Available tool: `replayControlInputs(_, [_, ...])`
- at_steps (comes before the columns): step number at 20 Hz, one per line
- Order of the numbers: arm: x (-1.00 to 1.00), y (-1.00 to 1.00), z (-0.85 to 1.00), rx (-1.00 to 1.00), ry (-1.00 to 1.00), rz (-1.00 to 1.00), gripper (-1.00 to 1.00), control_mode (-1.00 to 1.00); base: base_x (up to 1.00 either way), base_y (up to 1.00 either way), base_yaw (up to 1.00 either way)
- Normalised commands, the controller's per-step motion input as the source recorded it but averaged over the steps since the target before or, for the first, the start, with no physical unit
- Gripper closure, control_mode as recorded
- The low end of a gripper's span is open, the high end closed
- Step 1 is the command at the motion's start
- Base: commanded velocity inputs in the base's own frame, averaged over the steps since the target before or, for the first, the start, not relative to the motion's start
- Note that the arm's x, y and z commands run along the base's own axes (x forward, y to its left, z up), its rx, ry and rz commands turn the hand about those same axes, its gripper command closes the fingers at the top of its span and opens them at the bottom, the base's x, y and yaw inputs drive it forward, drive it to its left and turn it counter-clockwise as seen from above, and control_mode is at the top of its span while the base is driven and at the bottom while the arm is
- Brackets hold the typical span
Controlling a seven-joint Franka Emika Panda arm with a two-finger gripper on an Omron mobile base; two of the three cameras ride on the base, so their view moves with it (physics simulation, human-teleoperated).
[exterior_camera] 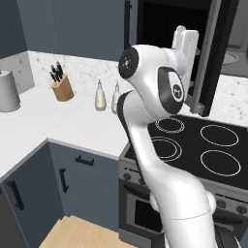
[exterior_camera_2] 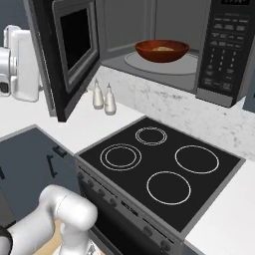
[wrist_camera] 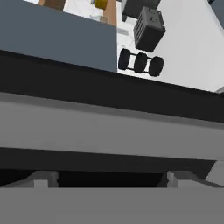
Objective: Pick the potato from the sink and place it in the bowl. Then pick the bowl and place it in the microwave. Then close the microwave door and press the start button.
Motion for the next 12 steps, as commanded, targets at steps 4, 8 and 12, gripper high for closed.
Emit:
replayControlInputs(4, [0.0, -1.0, 0.0, 0.09, -0.13, -0.25, -1.0, -1.0, 0.0, 0.0, 0.0])
replayControlInputs(8, [0.17, -0.82, 0.0, 0.07, -0.1, -0.22, -1.0, -1.0, 0.0, 0.0, 0.0])
replayControlInputs(12, [0.61, -0.3, -0.04, 0.02, -0.12, -0.08, -1.0, -1.0, 0.0, 0.0, 0.0])
